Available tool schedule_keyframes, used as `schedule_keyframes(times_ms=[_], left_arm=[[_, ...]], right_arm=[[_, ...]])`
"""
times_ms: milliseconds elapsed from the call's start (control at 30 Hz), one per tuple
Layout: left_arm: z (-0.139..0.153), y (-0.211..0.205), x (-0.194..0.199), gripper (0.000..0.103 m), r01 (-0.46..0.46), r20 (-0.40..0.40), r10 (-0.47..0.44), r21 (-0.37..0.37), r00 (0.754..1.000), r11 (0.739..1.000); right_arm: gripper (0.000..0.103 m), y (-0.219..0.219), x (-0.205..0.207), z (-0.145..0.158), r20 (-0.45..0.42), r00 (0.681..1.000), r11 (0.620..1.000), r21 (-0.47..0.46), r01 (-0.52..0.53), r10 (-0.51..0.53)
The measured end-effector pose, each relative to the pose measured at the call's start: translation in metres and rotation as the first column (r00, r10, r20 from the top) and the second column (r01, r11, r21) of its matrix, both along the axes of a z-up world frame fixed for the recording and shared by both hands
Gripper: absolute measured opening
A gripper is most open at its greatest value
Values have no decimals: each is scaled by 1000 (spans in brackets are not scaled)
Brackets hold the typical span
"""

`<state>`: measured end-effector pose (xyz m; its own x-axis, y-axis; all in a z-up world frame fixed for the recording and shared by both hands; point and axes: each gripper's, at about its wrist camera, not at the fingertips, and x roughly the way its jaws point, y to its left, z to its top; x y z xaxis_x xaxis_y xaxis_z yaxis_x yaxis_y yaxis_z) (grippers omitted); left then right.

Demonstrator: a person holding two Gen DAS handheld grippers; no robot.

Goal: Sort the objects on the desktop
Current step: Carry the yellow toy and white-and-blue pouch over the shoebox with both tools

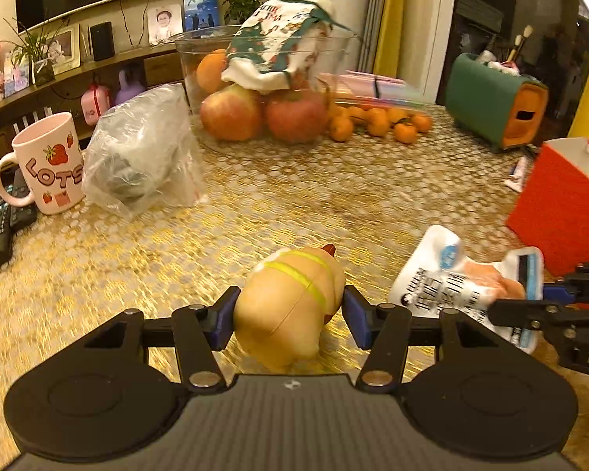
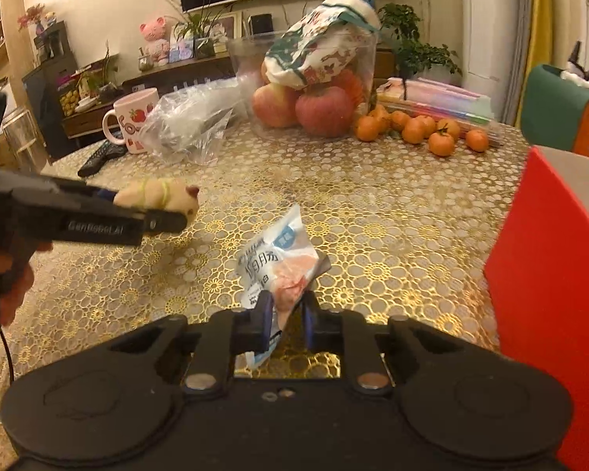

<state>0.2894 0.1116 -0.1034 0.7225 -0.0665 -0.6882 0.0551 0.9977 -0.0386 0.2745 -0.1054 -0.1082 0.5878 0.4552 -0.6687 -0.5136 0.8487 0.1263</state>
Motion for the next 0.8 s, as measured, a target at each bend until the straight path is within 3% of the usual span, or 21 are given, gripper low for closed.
schedule_keyframes(times_ms=[367,800], left_arm=[[24,-54,-50,55,40,4,-40,-61,999,997],[73,-127,-95,55,120,63,-116,-75,991,990]], right_arm=[[14,-34,-43,19,17,997,995,59,78,-79],[14,-103,-102,65,71,985,980,130,149,-159]])
